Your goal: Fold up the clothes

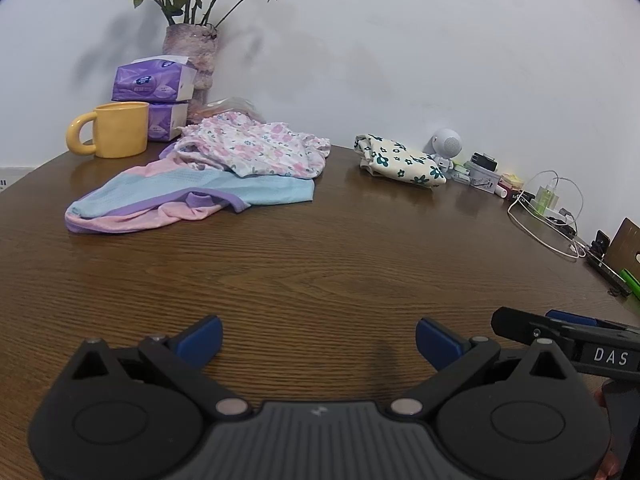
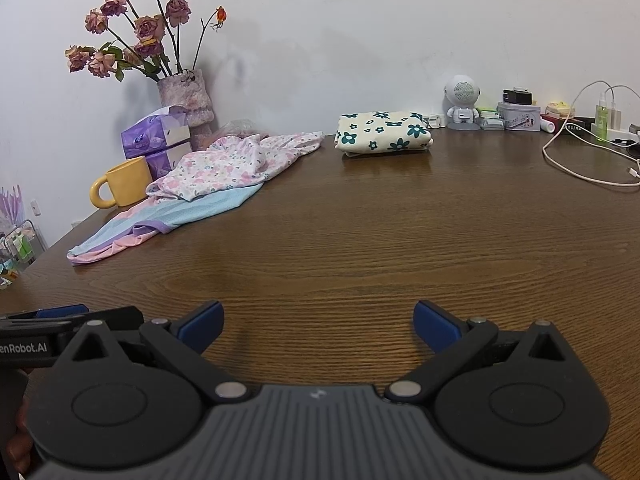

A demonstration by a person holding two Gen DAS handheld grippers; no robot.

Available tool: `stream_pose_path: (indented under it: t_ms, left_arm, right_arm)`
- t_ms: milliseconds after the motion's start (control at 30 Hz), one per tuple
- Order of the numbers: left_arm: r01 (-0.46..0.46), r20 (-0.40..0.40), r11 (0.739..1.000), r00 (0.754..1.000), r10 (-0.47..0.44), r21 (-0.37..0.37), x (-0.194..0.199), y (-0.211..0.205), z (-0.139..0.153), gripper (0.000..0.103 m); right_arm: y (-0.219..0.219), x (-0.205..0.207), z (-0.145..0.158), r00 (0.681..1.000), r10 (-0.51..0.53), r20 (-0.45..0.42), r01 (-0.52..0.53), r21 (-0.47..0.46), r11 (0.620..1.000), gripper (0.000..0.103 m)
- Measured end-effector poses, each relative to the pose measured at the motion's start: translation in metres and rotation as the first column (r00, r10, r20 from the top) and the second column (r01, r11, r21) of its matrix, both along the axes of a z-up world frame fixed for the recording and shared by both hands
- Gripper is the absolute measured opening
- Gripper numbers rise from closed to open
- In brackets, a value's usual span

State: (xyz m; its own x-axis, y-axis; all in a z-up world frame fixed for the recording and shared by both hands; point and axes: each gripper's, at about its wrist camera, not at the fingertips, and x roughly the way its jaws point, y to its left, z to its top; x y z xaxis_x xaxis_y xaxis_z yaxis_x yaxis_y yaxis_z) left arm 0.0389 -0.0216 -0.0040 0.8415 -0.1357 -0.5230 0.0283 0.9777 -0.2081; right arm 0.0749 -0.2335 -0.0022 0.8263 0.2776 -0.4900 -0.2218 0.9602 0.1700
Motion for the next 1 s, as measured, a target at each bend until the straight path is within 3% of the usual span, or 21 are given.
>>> stream_pose_path:
  t_ms: [1000]
  left_arm:
    - [0.011,-0.005,1.0,1.0,-0.01,0.013,0.0009,-0.0006,0.0001,0.103]
  right_arm:
    - [-0.0022,0.0019,0.0007,1.0,0.0,-0.002,0.0,0.007,1.0,0.103]
